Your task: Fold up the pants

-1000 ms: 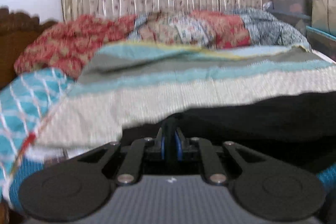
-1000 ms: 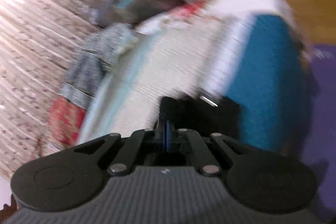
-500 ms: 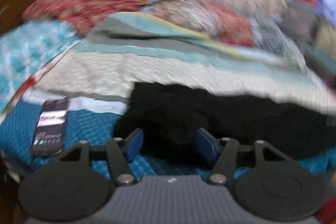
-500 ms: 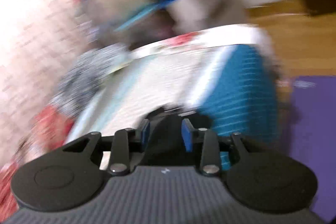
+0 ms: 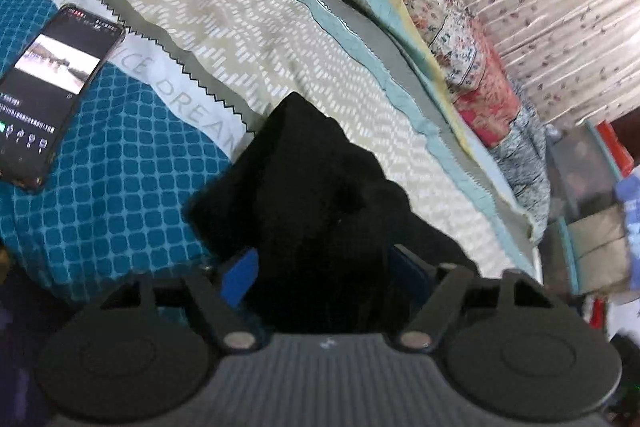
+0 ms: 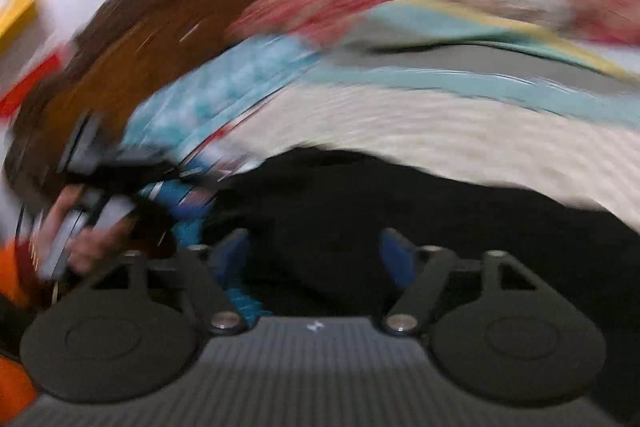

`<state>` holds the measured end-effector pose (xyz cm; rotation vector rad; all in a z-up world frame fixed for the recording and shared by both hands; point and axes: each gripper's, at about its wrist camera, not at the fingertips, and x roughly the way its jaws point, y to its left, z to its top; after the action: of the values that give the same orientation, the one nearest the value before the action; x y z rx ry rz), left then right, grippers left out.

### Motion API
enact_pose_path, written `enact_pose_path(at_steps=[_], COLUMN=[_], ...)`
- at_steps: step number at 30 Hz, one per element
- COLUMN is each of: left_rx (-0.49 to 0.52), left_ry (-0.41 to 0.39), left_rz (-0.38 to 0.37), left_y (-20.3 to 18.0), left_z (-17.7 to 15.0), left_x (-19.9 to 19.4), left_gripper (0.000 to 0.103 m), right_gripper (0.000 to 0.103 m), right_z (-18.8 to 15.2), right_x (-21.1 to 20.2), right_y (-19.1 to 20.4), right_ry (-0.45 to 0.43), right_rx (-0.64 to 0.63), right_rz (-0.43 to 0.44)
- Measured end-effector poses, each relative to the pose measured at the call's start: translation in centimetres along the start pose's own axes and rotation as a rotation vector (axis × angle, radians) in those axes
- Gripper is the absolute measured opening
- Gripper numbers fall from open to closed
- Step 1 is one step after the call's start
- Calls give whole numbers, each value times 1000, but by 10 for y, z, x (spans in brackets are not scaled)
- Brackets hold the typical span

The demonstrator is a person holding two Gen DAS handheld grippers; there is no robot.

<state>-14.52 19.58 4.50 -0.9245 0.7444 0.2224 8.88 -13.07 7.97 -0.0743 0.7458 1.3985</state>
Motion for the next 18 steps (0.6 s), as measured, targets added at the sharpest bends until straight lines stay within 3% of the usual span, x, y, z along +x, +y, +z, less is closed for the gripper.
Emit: enact_pose_path(at_steps=[3,7,8,9,11,15,18], left_rx=[1,7,8,8,-2,-46,-67], left_ry=[-19,-25,-31,-35,-58,-92,-65], left_rz=[-15,-17,-23,-31,-60,-133,-194], left_y=[-1,-1,-1,-1,-1,5,5], left_z=[1,8,11,14,17,23,25], left_x=[1,3,4,4,0,-6,-3], left_gripper=[67,67,67,67,67,80,86], right_gripper=[85,85,81,56,26,20,20], right_z=[18,22,23,24,26,33,34], right_x=[47,99,110,119,126,105,82], right_y=[25,43,46,43,36,17,12], right_ry=[80,174,193,219,252,166,80], right_rx=[-181,-303,-306,-295,-255,-64,4], right_rz=[61,86,85,91,69,41,29])
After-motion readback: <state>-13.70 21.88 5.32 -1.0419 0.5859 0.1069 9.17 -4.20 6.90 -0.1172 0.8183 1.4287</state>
